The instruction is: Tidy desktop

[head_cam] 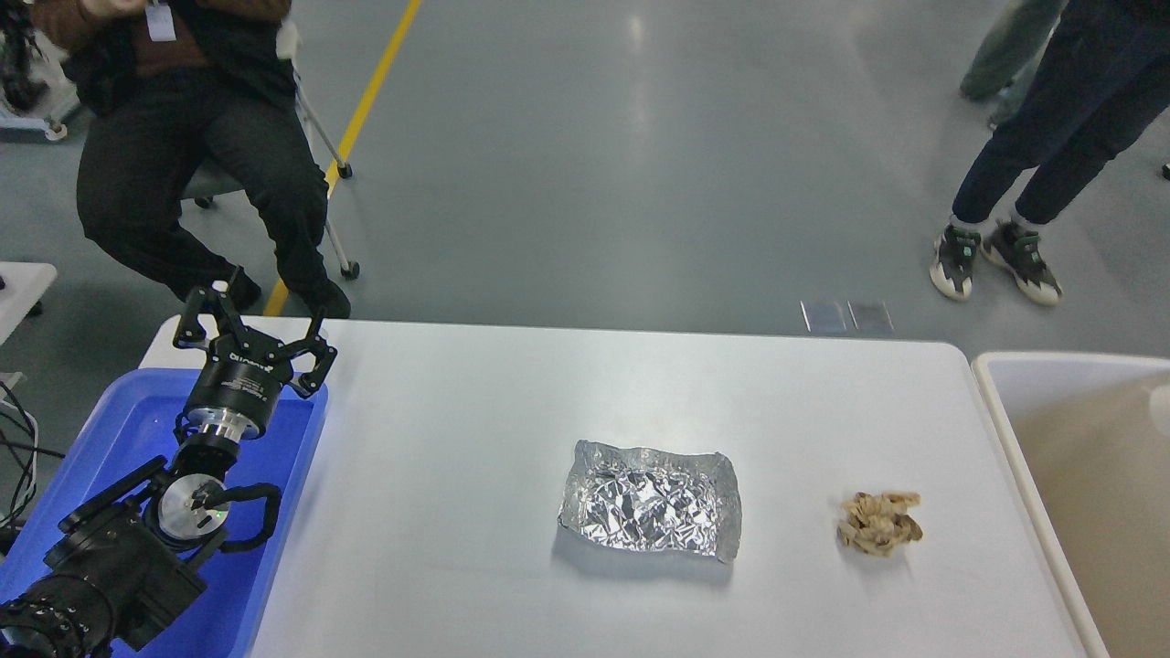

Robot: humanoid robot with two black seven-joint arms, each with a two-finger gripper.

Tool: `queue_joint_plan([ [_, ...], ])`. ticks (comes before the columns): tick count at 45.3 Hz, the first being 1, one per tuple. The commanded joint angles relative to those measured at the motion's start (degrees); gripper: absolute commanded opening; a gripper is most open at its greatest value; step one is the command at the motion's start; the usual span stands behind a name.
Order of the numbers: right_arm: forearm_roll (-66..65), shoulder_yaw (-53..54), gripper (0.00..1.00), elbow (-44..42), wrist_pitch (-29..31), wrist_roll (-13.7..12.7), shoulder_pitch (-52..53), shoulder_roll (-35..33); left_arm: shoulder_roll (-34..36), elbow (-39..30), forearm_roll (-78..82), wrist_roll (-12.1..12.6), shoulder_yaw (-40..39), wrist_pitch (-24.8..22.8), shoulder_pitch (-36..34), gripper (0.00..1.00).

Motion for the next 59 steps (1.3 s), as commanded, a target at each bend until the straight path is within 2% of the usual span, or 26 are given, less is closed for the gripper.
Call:
queue_joint_plan([
  [1, 14.9, -6.7, 0.0, -19.7, 3.2, -5.0, -1.2, 17.3, 0.0, 0.0, 0.0, 0.0, 0.0, 0.0, 0.0, 1.0],
  [13, 35.6, -5.1, 0.0, -20.5, 4.1, -24.8, -1.1, 23.7, 0.0, 0.0, 0.0, 0.0, 0.0, 0.1, 0.0, 1.0],
  [18, 45.2, -2.4, 0.0, -20.5, 3.3, -35.4, -0.9, 25.2, 0.0, 0.0, 0.0, 0.0, 0.0, 0.0, 0.0, 1.0],
  [20, 47.7, -1.0, 0.0, -20.7, 3.1, -38.8, -0.7, 26.0, 0.0, 0.0, 0.0, 0.0, 0.0, 0.1, 0.0, 1.0],
  [22, 49.6, 0.8, 0.0, -21.0, 2.5, -41.0, -0.6, 26.8, 0.0, 0.0, 0.0, 0.0, 0.0, 0.0, 0.0, 1.0],
  [31, 50.5, 8.7, 0.0, -23.8, -3.0, -46.5, -0.4, 31.5, 0.0, 0.0, 0.0, 0.0, 0.0, 0.1, 0.0, 1.0],
  [40, 50.5, 13.4, 0.0, -23.8, -5.0, -47.8, -0.5, 32.8, 0.0, 0.0, 0.0, 0.0, 0.0, 0.1, 0.0, 1.0],
  [51, 50.6, 13.5, 0.0, -23.8, -4.8, -47.8, -0.5, 32.5, 0.0, 0.0, 0.0, 0.0, 0.0, 0.1, 0.0, 1.0],
  [52, 50.6, 13.5, 0.07, -23.8, -4.7, -47.6, -0.6, 32.5, 0.0, 0.0, 0.0, 0.0, 0.0, 0.2, 0.0, 1.0],
  [54, 50.6, 13.5, 0.45, -23.8, -4.6, -47.3, -0.8, 32.3, 0.0, 0.0, 0.0, 0.0, 0.0, 0.1, -0.1, 1.0],
  [55, 50.6, 13.4, 0.65, -23.8, -4.4, -47.3, -0.8, 32.3, 0.0, 0.0, 0.0, 0.0, 0.0, 0.1, -0.1, 1.0],
  [56, 50.6, 13.3, 0.94, -23.8, -4.4, -47.3, -0.9, 32.3, 0.0, 0.0, -0.1, 0.0, 0.0, 0.2, 0.0, 1.0],
  [57, 50.5, 13.2, 1.0, -23.8, -4.5, -47.2, -0.9, 32.3, 0.0, 0.0, 0.0, 0.0, 0.0, 0.2, 0.0, 1.0],
  [59, 50.5, 13.1, 1.0, -23.8, -4.5, -47.1, -1.0, 32.2, 0.0, 0.0, 0.0, 0.0, 0.0, 0.2, 0.0, 1.0],
])
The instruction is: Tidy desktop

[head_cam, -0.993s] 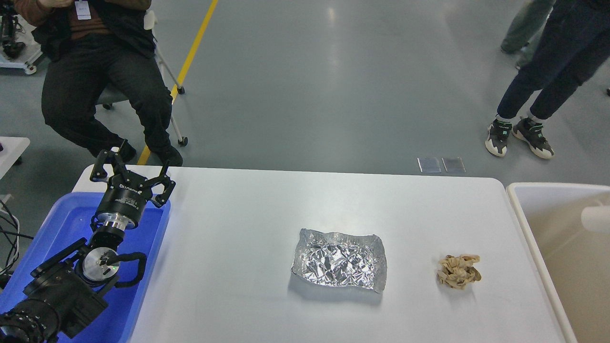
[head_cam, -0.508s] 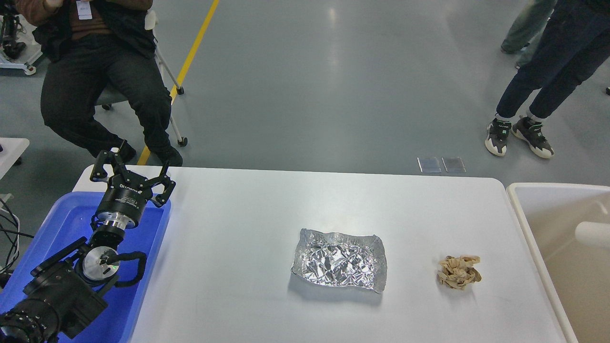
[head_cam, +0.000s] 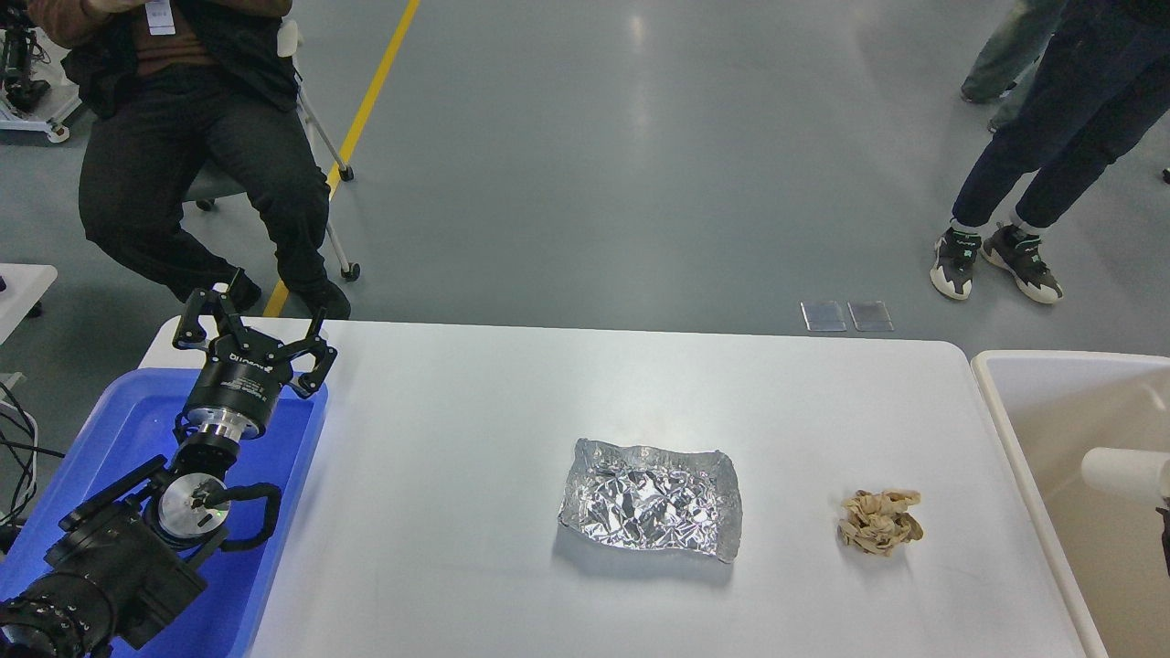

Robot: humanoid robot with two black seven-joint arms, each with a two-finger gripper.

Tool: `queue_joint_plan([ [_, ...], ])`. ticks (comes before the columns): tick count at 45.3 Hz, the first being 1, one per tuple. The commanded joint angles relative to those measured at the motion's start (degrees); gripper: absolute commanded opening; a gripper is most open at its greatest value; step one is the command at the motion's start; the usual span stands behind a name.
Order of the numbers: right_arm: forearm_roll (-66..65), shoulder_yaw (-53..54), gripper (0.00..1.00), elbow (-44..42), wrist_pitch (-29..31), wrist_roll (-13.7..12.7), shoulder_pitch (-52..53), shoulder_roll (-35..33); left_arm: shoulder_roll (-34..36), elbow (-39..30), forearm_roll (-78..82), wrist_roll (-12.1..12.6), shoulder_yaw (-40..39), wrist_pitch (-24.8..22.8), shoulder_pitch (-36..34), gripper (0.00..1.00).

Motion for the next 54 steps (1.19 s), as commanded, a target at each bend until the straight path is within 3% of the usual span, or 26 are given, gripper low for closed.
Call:
queue_joint_plan([
  [1, 0.3, 0.4, 1.0, -0.2, -0.1, -0.2, -0.3, 0.1, 0.0, 0.0, 0.0, 0.0, 0.0, 0.1, 0.0, 1.0],
  [21, -0.4, 0.6, 1.0, -0.1, -0.5, -0.2, 4.3, -0.6, 0.0, 0.0, 0.0, 0.0, 0.1, 0.1, -0.1, 1.0],
  [33, 0.5, 5.0, 1.0, 1.7, 3.7, -0.2, 9.6, -1.8, 0.0, 0.0, 0.0, 0.0, 0.1, 0.1, -0.1, 1.0],
  [39, 0.5, 7.2, 1.0, 6.5, 7.4, -0.2, 11.4, -3.1, 0.0, 0.0, -0.1, 0.0, 0.1, 0.2, -0.1, 1.0],
  [46, 0.5, 16.8, 1.0, 18.6, 11.0, -0.2, 12.4, -7.3, 0.0, 0.0, -0.1, 0.0, 0.1, 0.2, -0.1, 1.0],
  [54, 0.5, 28.1, 1.0, 30.5, 11.0, -0.3, 11.9, -7.5, 0.0, 0.0, -0.1, 0.0, 0.1, 0.2, -0.1, 1.0],
])
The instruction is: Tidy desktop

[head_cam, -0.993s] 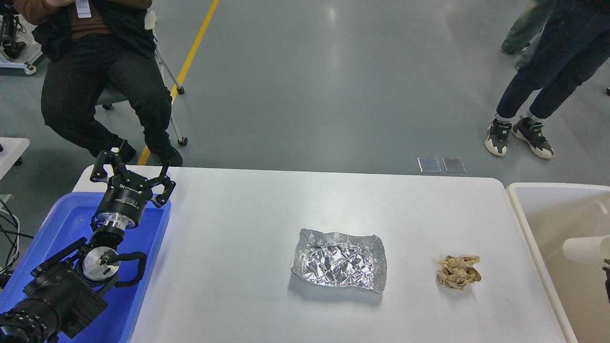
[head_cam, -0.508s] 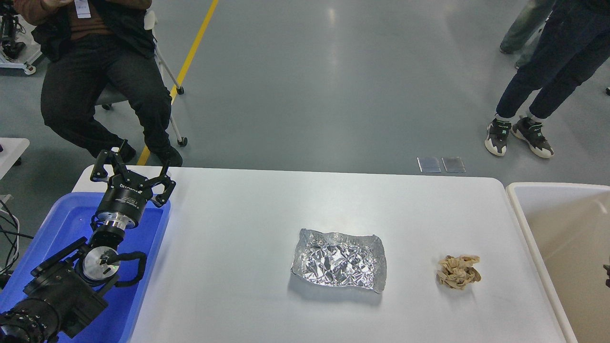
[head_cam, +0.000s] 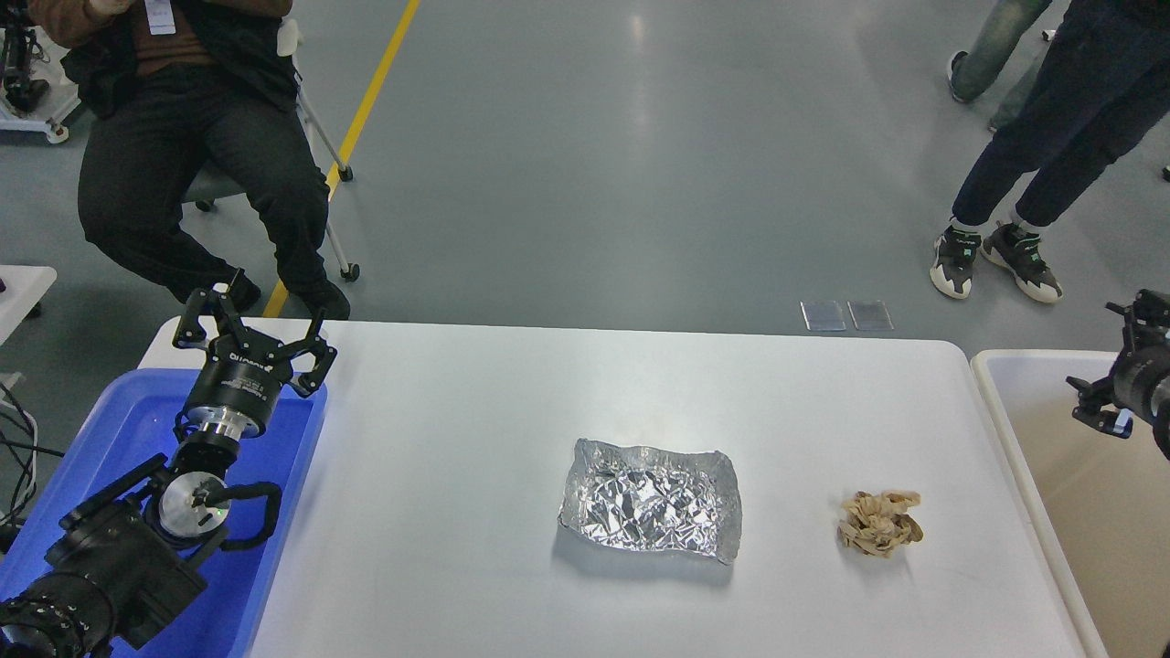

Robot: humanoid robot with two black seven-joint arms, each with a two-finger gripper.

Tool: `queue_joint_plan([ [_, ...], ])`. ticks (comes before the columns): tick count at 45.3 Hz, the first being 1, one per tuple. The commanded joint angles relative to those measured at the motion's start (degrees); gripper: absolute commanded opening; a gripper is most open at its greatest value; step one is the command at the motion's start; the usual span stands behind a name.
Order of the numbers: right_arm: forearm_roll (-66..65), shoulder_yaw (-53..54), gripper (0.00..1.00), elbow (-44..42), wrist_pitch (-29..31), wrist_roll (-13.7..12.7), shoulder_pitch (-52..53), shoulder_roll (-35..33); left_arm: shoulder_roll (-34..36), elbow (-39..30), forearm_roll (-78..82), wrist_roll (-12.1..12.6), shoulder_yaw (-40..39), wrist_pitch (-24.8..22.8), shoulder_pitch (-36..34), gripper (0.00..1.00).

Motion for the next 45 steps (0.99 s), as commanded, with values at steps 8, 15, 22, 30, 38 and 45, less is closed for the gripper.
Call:
queue_joint_plan([
  [8, 0.0, 14.8, 1.0, 16.5, 2.1, 0.0, 2.0, 5.2, 0.0, 0.0, 0.0, -0.1, 0.0, 0.0, 0.0, 1.0],
  [15, 0.0, 16.9, 1.0, 16.3, 2.2, 0.0, 2.6, 12.2, 0.0, 0.0, 0.0, 0.0, 0.0, 0.0, 0.0, 1.0],
  [22, 0.0, 18.2, 1.0, 16.0, 2.3, 0.1, 2.8, 17.1, 0.0, 0.0, 0.0, -0.1, 0.0, 0.0, 0.1, 1.0],
  [30, 0.0, 22.2, 1.0, 15.8, 2.2, 0.1, 2.8, 24.1, 0.0, 0.0, 0.0, -0.1, 0.0, 0.0, 0.0, 1.0],
  [38, 0.1, 22.8, 1.0, 15.4, 2.2, 0.1, 2.1, 28.3, 0.0, 0.0, 0.0, -0.1, 0.0, -0.1, 0.0, 1.0],
  [45, 1.3, 23.1, 1.0, 14.2, 2.4, 0.1, 0.7, 30.7, 0.0, 0.0, 0.0, -0.1, 0.0, -0.1, 0.0, 1.0],
])
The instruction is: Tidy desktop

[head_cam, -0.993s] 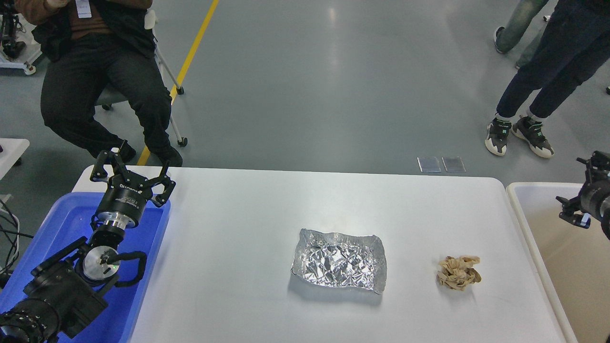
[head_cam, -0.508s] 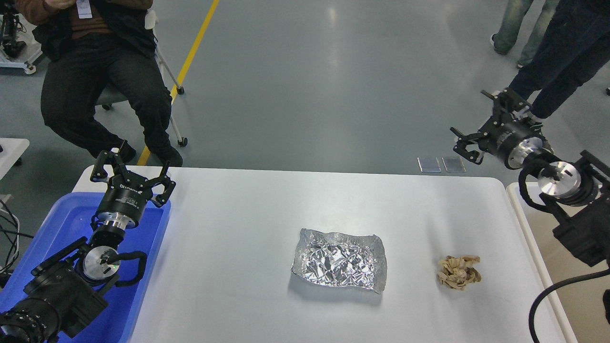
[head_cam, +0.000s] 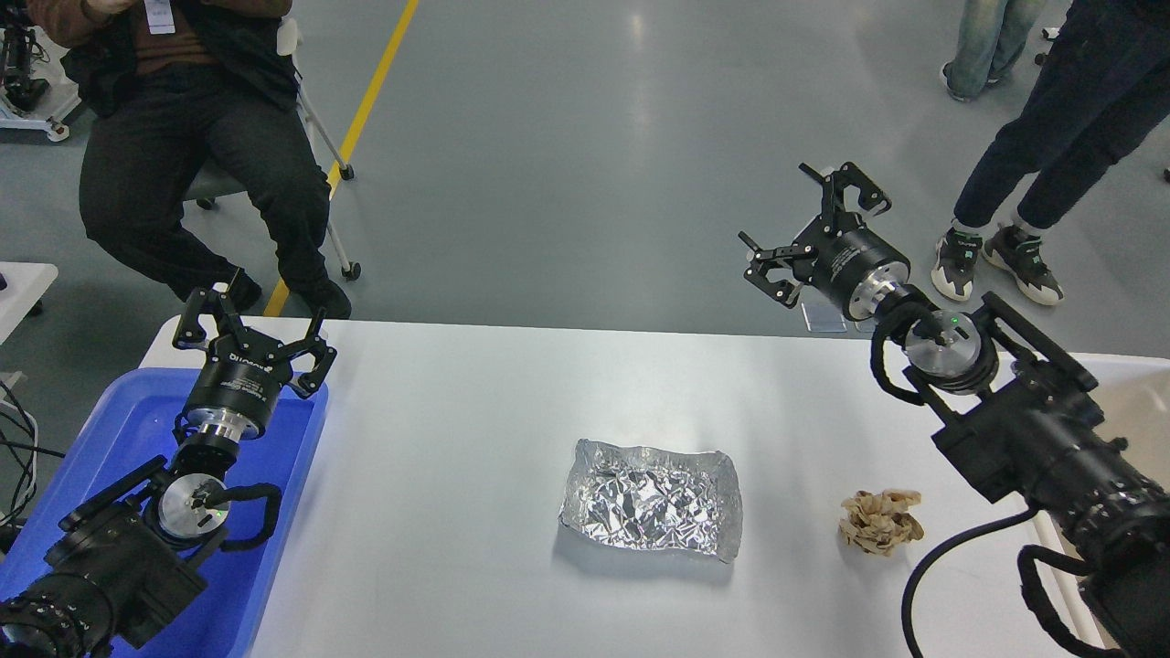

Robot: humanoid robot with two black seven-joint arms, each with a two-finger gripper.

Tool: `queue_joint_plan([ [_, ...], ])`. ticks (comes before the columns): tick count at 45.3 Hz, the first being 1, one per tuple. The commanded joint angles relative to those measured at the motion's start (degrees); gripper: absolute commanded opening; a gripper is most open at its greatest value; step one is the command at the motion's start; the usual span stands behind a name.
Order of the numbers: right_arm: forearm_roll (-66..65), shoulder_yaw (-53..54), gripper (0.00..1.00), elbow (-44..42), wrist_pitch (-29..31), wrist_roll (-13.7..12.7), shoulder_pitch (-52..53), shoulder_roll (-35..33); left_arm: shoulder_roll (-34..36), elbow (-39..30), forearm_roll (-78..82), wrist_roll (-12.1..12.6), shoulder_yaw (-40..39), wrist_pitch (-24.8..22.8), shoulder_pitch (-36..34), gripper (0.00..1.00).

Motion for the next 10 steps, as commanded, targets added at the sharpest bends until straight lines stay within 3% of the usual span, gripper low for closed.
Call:
queue_joint_plan([
  [1, 1.0, 1.3, 1.0, -1.3, 0.3, 0.0, -1.6, 5.7, 0.0, 0.0, 0.0, 0.0, 0.0, -0.1, 0.0, 1.0],
  [10, 1.0, 1.4, 1.0, -1.3, 0.5, 0.0, -4.2, 7.8, 0.0, 0.0, 0.0, 0.0, 0.0, -0.1, 0.0, 1.0],
])
